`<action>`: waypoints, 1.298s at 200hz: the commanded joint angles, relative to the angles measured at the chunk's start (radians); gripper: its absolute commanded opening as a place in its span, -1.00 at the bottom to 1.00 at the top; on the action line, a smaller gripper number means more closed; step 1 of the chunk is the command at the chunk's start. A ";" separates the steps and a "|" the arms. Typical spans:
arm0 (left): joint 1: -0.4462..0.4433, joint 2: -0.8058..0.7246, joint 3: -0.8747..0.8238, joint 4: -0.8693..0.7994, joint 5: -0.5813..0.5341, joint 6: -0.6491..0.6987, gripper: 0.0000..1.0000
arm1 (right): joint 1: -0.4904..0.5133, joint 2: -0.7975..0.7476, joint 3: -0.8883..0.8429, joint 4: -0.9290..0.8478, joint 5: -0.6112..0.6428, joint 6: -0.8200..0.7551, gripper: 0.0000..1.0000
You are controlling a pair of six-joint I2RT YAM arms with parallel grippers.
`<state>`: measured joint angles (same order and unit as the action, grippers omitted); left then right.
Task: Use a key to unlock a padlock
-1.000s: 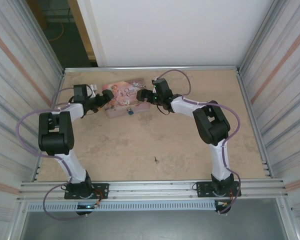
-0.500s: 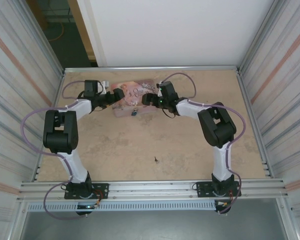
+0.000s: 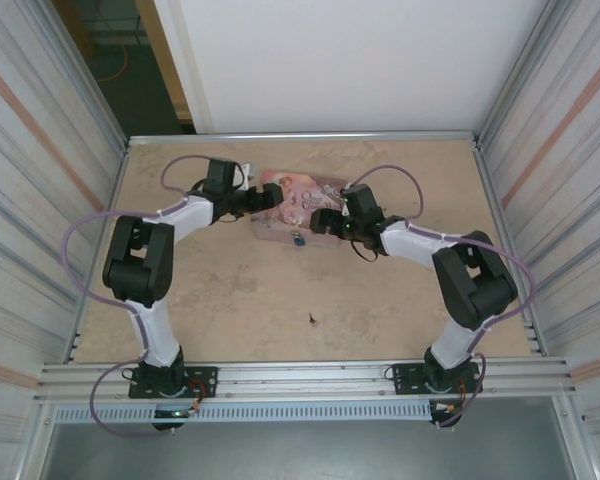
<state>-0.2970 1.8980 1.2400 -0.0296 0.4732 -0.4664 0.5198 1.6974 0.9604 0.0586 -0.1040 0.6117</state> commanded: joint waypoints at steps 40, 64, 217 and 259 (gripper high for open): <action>-0.134 0.074 0.107 -0.043 0.098 0.008 0.95 | 0.012 -0.168 -0.112 -0.015 0.024 -0.005 0.88; -0.153 0.091 0.128 -0.045 0.096 0.003 0.95 | 0.003 -0.200 -0.149 -0.019 0.056 0.012 0.90; -0.110 -0.194 0.073 -0.199 -0.052 0.115 0.97 | 0.022 -0.543 -0.153 -0.499 0.214 -0.042 0.97; -0.140 -0.416 -0.121 -0.174 -0.121 0.128 0.97 | 0.131 -0.586 -0.123 -0.664 0.182 -0.042 0.83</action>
<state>-0.4229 1.6009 1.2243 -0.2028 0.4053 -0.3676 0.5877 1.1385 0.8024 -0.4492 0.0879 0.5861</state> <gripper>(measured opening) 0.986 0.932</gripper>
